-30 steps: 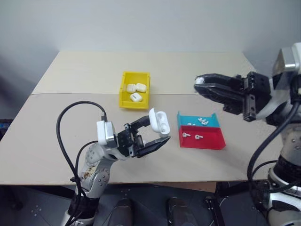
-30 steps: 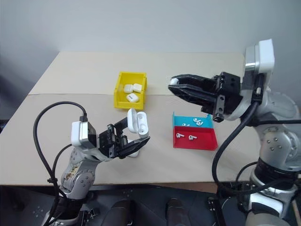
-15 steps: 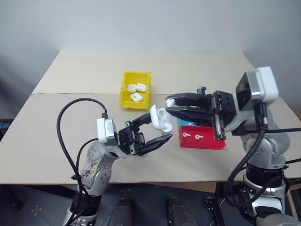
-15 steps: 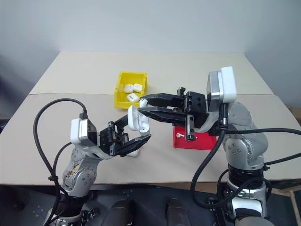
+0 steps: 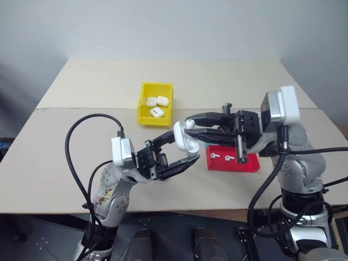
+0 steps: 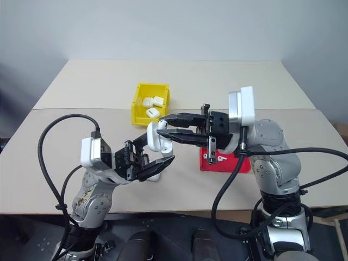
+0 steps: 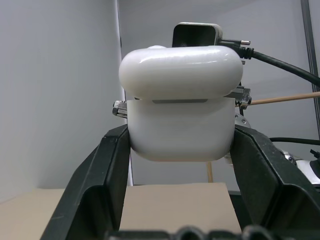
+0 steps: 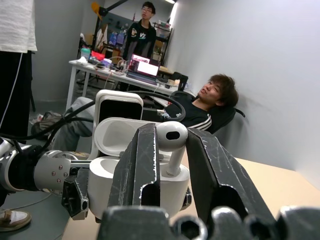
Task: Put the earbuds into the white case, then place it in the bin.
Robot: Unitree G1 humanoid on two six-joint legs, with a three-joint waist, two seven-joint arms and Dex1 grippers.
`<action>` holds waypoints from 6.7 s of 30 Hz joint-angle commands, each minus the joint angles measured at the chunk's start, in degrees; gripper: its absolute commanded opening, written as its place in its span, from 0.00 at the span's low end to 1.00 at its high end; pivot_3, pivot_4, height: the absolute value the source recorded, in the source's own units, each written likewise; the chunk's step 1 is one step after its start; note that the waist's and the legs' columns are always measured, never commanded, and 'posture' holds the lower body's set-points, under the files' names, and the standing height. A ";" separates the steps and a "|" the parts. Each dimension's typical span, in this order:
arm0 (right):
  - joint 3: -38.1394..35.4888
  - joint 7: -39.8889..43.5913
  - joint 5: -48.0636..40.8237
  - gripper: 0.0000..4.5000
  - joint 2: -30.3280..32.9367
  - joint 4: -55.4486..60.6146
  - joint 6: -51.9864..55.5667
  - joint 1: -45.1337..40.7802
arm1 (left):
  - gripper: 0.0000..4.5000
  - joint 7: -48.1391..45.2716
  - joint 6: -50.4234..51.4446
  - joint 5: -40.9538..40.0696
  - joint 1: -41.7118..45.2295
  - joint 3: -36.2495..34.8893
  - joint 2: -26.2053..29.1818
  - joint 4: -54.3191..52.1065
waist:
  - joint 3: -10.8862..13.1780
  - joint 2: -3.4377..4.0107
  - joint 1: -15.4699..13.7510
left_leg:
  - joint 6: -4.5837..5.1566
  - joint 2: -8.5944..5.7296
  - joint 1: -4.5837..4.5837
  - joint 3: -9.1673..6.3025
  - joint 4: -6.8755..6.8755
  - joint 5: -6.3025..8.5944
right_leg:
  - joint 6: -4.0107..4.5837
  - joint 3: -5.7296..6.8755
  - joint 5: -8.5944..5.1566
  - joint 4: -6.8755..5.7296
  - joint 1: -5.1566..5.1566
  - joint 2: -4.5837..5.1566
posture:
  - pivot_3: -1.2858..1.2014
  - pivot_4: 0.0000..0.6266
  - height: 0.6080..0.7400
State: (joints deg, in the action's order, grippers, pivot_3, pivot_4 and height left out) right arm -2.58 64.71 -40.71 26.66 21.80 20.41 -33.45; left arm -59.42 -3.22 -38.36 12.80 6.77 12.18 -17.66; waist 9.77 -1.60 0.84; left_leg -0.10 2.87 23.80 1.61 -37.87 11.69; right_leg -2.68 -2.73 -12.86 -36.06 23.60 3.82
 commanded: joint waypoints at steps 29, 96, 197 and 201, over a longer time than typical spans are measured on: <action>1.62 9.80 8.74 0.57 25.85 -15.31 4.12 -10.21 | 0.61 -7.24 -10.87 6.38 -3.92 -5.74 5.59 9.34 | 0.01 0.02 0.05 | 0.00 0.01 0.07 0.09 0.01 0.00 | 0.57 -0.03 -0.27 0.03 0.18 0.04 | 0.52 0.24 1.00; 36.24 10.65 72.80 0.39 10.79 -93.30 -55.91 -44.14 | 0.61 4.05 -14.06 11.65 -9.46 -2.71 6.06 5.20 | 0.10 0.26 0.59 | 0.00 0.09 0.29 0.43 0.11 0.00 | 0.18 -0.43 0.11 -0.16 0.70 -0.07 | 0.52 0.24 1.00; 37.08 2.57 79.71 0.19 6.01 -98.84 -55.22 -45.60 | 0.61 8.63 -14.48 13.18 -12.46 -3.15 7.23 2.63 | 0.10 0.27 1.77 | -0.01 0.08 -0.22 0.82 0.10 -0.02 | 0.18 -0.97 0.10 -0.69 0.68 -0.15 | 0.52 0.24 1.00; 36.98 2.18 79.65 0.19 5.85 -98.86 -54.79 -45.55 | 0.61 8.75 -14.43 13.18 -12.77 -3.14 7.22 2.42 | 0.10 0.27 1.79 | -0.01 0.08 -0.23 0.84 0.10 -0.02 | 0.18 -0.98 0.10 -0.70 0.68 -0.15 | 0.52 0.24 1.00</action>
State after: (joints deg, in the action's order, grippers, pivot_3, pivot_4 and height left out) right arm 35.21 67.31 39.22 32.22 -77.11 -34.67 -77.37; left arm -50.97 -17.24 -24.69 0.12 3.92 19.25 -12.98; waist 9.87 -1.33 2.62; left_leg -0.11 2.95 23.57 2.45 -37.77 11.67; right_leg -2.50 -3.71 -12.76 -36.76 24.28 3.67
